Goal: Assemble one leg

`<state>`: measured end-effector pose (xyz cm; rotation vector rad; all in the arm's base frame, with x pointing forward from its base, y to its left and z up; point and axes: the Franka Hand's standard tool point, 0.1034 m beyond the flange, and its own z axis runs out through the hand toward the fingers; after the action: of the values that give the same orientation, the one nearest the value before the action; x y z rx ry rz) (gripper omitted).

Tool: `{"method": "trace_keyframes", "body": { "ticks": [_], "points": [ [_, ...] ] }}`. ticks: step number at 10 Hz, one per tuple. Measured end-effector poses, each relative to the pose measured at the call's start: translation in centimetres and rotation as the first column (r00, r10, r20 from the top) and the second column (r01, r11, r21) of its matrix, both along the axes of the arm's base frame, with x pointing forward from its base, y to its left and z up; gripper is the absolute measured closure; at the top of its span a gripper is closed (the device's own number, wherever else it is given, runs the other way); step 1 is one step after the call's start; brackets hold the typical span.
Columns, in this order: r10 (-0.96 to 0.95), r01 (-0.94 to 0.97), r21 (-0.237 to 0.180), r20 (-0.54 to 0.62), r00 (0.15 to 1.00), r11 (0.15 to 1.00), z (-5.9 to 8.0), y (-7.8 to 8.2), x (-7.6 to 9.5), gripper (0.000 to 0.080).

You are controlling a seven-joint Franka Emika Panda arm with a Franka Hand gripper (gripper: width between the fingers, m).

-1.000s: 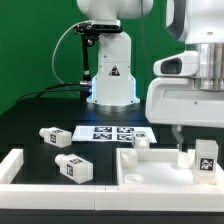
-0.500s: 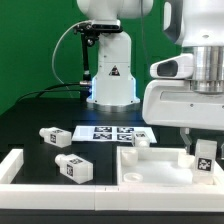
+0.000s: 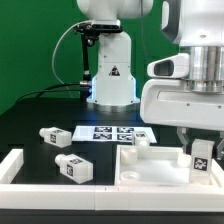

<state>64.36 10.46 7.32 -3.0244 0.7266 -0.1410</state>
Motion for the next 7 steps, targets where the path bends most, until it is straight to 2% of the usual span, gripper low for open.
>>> {"method": "trace_keyframes", "body": {
  "ticks": [3, 4, 5, 6, 7],
  "points": [
    [0.015, -0.015, 0.0, 0.0, 1.0, 1.0, 0.1, 0.0, 0.0, 0.0502],
    [0.03, -0.03, 0.009, 0.014, 0.999, 1.0, 1.3, 0.0, 0.4, 0.0502],
    [0.028, -0.029, 0.019, 0.028, 0.999, 0.999, 2.5, 0.3, 0.5, 0.0326],
    [0.023, -0.025, 0.029, 0.037, 0.999, 0.999, 3.5, 0.4, 0.4, 0.0326],
    [0.017, -0.019, 0.039, 0.042, 0.999, 0.999, 4.6, 0.3, 0.4, 0.0186]
  ]
}}
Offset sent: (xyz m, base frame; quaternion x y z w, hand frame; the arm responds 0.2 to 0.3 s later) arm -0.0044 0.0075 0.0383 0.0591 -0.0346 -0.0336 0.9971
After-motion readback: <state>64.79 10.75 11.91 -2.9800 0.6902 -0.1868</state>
